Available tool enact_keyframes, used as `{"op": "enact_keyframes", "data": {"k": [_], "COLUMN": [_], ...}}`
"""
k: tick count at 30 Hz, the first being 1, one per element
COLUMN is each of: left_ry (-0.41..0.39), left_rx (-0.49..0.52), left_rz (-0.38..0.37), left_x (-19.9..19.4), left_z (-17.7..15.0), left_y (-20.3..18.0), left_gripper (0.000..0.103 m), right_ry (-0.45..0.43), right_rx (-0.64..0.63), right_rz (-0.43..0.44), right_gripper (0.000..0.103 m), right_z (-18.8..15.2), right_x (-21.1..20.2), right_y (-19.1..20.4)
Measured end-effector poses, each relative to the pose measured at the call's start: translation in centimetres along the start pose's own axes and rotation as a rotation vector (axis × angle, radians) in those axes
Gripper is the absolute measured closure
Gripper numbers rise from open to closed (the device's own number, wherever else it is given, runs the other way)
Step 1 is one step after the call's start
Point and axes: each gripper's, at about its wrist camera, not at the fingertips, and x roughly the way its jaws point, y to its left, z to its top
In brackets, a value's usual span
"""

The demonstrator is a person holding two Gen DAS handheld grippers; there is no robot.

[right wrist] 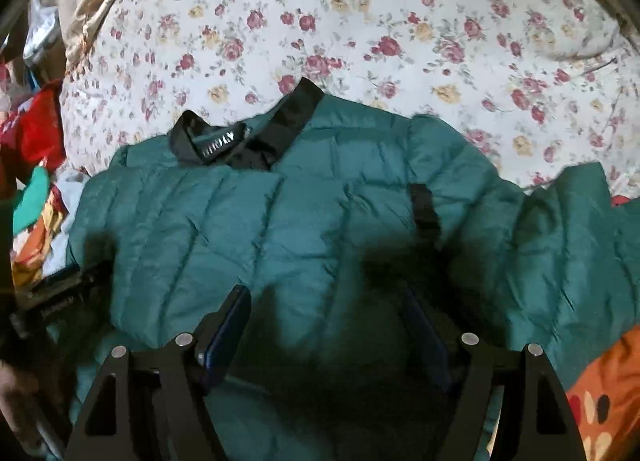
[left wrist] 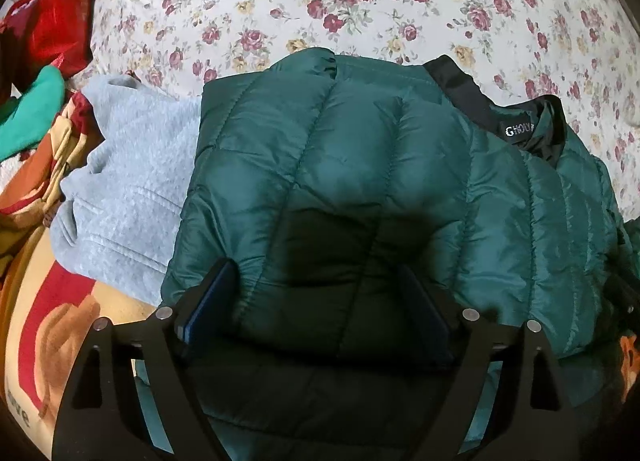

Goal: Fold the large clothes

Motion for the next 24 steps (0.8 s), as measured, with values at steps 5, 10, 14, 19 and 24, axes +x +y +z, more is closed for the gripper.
{"op": "enact_keyframes", "data": {"k": [5,10,14,19,24], "left_ry": [-0.001,0.003,-0.024,-0.052,-0.082], "left_rx": [0.016,-0.002,-0.01,0.017,0.002], "left_rz": [0.015,0.002,-0.003,-0.001,-0.012], "left_x": [0.0,-2.6,-5.3,-8.6,-11.6], "left_z": [-0.2,-0.9,-2.0,-3.3,-3.7], "left_y": [-0.4,-0.2,-0.3,-1.2,-0.7], "left_gripper": [0.014,0.014,0.014,0.014,0.014], "right_ry": [0.083,0.077,0.043,0.064,0.027], "right_rx": [0.058,0.071,0.12,0.105,0.076], "right_rz": [-0.015,-0.03,-0.025,-0.016,-0.005], "right_gripper": [0.023,0.023,0.023,0.023,0.021], "right_z": [-1.1,-1.0,-1.9,-3.0,-3.1], "right_x": [3.1,0.4,-2.7,-4.5,-7.1], "right_y": [-1.6,-1.4,-1.6,-0.1,0.7]}}
